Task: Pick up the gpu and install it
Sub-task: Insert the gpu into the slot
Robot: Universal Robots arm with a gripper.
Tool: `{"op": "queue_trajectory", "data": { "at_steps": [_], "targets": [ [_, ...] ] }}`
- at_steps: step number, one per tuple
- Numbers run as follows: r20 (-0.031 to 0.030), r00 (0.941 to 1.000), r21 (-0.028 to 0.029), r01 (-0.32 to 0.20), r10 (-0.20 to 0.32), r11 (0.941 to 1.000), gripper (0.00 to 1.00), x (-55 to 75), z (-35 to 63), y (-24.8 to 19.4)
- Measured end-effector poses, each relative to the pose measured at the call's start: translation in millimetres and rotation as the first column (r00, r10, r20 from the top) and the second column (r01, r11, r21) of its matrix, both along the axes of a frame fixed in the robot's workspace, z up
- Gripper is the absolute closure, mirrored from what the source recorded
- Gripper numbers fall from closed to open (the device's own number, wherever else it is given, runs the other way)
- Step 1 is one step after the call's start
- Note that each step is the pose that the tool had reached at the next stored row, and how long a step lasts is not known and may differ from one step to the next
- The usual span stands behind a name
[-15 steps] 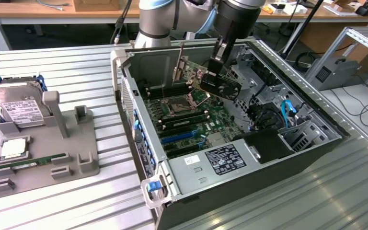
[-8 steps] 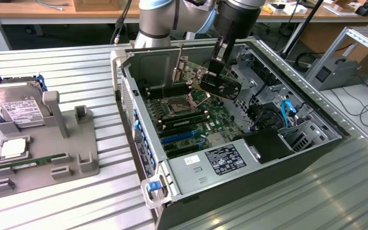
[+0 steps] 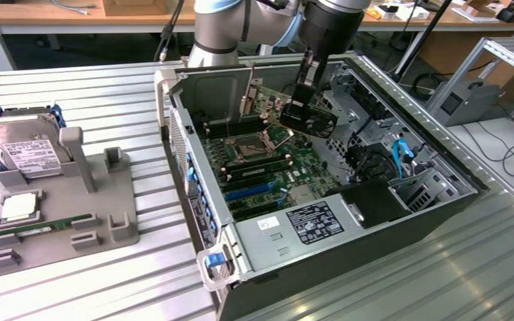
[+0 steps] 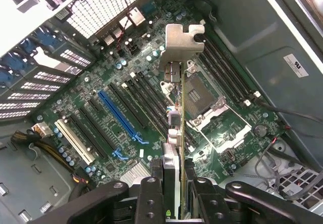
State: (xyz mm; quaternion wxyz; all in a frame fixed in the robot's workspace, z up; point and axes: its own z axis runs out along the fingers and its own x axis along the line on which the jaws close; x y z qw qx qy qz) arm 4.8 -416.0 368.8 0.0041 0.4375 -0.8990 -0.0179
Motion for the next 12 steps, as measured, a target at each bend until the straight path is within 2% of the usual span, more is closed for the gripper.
{"op": "queue_trajectory", "data": {
  "at_steps": [12],
  "targets": [
    [0.0,0.9975,0.0,-0.07,0.07,0.9975,0.73,0.0,0.0,0.0]
  ]
}}
